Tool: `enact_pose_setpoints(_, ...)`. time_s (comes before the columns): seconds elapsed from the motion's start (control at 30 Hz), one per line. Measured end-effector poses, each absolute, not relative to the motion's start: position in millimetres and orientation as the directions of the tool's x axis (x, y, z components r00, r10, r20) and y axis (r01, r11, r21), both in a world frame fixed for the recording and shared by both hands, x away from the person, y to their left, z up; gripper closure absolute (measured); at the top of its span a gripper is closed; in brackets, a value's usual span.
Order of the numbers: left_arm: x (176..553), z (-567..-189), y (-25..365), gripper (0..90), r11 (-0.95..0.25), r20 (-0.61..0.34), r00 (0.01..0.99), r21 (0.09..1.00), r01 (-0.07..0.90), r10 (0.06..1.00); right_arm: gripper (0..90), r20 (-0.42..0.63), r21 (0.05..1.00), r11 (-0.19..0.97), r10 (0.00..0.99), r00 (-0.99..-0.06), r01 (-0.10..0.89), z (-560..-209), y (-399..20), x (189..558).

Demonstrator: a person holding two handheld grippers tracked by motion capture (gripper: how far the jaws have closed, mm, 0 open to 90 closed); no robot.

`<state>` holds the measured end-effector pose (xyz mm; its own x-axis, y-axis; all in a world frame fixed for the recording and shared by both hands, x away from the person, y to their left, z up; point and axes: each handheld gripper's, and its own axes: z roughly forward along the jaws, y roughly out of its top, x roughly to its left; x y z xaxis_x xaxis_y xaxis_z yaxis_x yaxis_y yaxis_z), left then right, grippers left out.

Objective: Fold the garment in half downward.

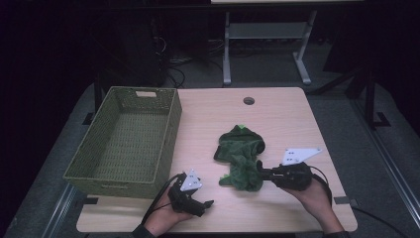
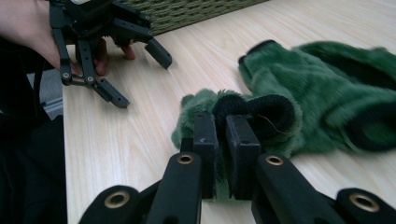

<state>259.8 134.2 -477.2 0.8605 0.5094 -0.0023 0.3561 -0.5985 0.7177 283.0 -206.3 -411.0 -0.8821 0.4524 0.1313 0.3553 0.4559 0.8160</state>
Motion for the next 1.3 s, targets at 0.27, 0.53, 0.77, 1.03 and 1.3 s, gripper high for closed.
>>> enact_pose_setpoints(0.27,259.9,-477.2,134.1,12.3,-0.599,-0.003,0.861,0.717,0.356,0.508,74.0,0.108,0.815,0.477,0.432,-0.896,0.328,-410.8,-175.1,298.4)
enact_pose_setpoints(0.53,259.8,-477.2,134.1,12.3,-0.598,-0.003,0.861,0.718,0.357,0.509,83.5,0.1,0.822,0.453,0.481,-0.871,0.345,-406.6,-171.5,308.6)
enact_pose_setpoints(0.77,259.5,-477.1,132.9,12.3,-0.596,-0.001,0.854,0.716,0.364,0.52,85.1,0.137,0.749,0.516,0.492,-0.86,0.415,-435.2,-158.9,324.1)
enact_pose_setpoints(1.03,259.6,-477.3,131.5,12.3,-0.593,-0.003,0.85,0.716,0.369,0.526,89.8,0.145,0.671,0.579,0.51,-0.848,0.463,-456.8,-152.4,323.9)
enact_pose_setpoints(1.3,261.9,-475.7,129.1,12.6,-0.602,-0.004,0.853,0.706,0.373,0.522,88.3,0.132,0.67,0.579,0.521,-0.843,0.464,-456.3,-151.0,321.8)
